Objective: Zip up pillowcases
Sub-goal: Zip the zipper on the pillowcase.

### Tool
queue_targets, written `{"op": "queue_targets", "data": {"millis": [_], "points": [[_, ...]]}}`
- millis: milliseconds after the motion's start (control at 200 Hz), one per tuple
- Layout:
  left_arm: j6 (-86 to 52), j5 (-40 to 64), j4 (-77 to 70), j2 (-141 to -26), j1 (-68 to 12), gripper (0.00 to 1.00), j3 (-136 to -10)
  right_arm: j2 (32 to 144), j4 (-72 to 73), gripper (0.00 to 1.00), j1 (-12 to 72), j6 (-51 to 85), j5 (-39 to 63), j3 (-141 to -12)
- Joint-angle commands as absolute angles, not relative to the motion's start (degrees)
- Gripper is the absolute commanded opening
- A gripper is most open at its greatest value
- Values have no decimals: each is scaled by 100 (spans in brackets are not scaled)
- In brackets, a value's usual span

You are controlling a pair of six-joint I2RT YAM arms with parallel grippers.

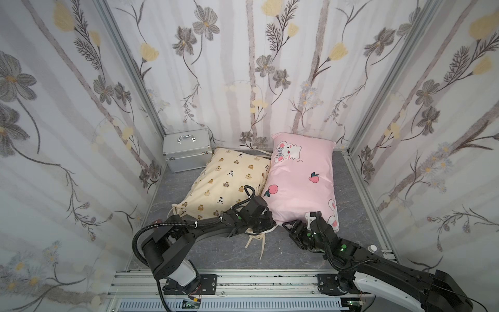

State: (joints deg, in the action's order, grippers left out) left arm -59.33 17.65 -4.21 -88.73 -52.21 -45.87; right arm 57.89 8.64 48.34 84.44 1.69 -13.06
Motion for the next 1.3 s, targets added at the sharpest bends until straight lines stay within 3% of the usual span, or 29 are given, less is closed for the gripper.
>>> {"op": "queue_targets", "data": {"millis": [0, 165, 275, 380, 505, 580, 689, 784, 1294], "points": [[-5983, 1744, -597, -8814, -5230, 0, -4571, 5949, 1479, 64, 4779, 8867, -186, -1197], [-5991, 1789, -626, -8916, -5315, 0, -4527, 6099, 1572, 42, 4635, 8841, -246, -1202], [-6018, 1775, -684, -8958, -5352, 0, -4482, 6108, 1527, 44, 4578, 8808, -279, -1206], [-6015, 1774, -686, -8969, -5370, 0, -4504, 6215, 1614, 64, 4546, 8774, -255, -1221], [-6009, 1775, -668, -8986, -5388, 0, -4544, 6511, 1922, 60, 4504, 8754, -232, -1216], [-5979, 1768, -625, -9000, -5406, 0, -4555, 6650, 2074, 50, 4493, 8754, -238, -1216], [-5945, 1704, -616, -9056, -5408, 0, -4505, 6661, 2044, 17, 4490, 8722, -261, -1210], [-5835, 1599, -527, -9159, -5381, 0, -4467, 6451, 1728, 0, 4491, 8685, -342, -1158], [-5185, 1170, 329, -9009, -4897, 0, -4058, 4330, -828, 0, 3624, 7823, -476, -1329]]}}
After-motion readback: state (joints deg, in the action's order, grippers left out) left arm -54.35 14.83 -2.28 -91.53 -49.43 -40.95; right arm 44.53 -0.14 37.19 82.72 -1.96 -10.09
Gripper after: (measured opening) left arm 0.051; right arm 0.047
